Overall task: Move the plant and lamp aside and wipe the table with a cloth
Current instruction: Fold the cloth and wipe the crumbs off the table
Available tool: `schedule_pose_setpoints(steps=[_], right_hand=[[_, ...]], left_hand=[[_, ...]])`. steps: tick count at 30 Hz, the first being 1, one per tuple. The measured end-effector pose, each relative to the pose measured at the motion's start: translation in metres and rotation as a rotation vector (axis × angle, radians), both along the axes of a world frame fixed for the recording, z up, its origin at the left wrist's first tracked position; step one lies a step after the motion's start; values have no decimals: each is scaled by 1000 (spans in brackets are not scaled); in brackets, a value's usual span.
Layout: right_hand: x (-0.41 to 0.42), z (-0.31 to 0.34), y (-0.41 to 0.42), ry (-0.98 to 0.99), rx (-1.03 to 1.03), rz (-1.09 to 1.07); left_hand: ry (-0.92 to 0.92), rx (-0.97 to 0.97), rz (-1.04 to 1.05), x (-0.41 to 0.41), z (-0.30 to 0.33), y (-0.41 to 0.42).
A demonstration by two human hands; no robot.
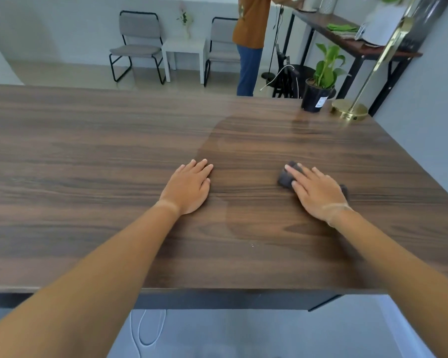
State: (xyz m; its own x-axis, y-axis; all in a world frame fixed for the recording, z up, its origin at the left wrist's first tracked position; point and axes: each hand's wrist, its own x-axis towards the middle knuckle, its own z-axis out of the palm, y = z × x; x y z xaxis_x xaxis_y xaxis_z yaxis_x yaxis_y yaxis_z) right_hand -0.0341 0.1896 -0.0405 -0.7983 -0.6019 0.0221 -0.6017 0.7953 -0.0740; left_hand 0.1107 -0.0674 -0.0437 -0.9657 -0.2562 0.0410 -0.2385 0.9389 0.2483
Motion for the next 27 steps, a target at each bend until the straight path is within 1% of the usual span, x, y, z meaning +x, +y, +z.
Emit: schedule_pose_setpoints(steps=[1,2,3,5,7,8,9,10,11,14,15,16,17,20,21,22,23,24,25,27], right_hand=[[-5,1,-17,-12,-3,-76],[1,0,-35,-4,-19,-83],[18,-1,-50,14,-33,-27],[76,-5,-65,22,-58,208],[136,-3,-45,43,-85,448],[151,-1,-28,50,-84,501],[151,1,-11,62,-67,510],[140,2,6,82,-45,476],[119,2,20,89,-33,391],[57,6,35,-17,6,-111],[54,6,27,-18,0,-193],[62,4,13,-12,-10,-194],[80,1,-2,9,-23,-126],[169,-7,-23,44,-71,264],[189,-7,-14,49,-96,348],[197,-4,1,34,-103,370],[190,0,19,28,-92,343],[174,0,38,35,-74,269],[150,0,61,38,-60,152],[97,4,97,-29,-21,-186]], left_hand=[[1,1,3,0,0,0],[-1,0,2,0,0,0],[-3,-3,1,0,-1,0],[0,-8,-1,0,0,0],[-3,0,-12,2,0,0],[-4,7,-16,2,1,0],[-5,13,-15,2,1,0],[-5,18,-14,2,1,1],[-4,17,-14,3,1,1],[6,0,-11,5,2,5],[7,-2,-8,5,2,6],[8,-2,-5,5,2,7],[5,-1,-7,5,3,7],[-10,2,-26,5,6,6],[-16,5,-37,5,8,7],[-17,15,-50,4,11,9],[-10,31,-61,2,14,12],[0,50,-70,1,17,14],[10,66,-87,-1,19,20],[16,82,-114,-4,21,30]])
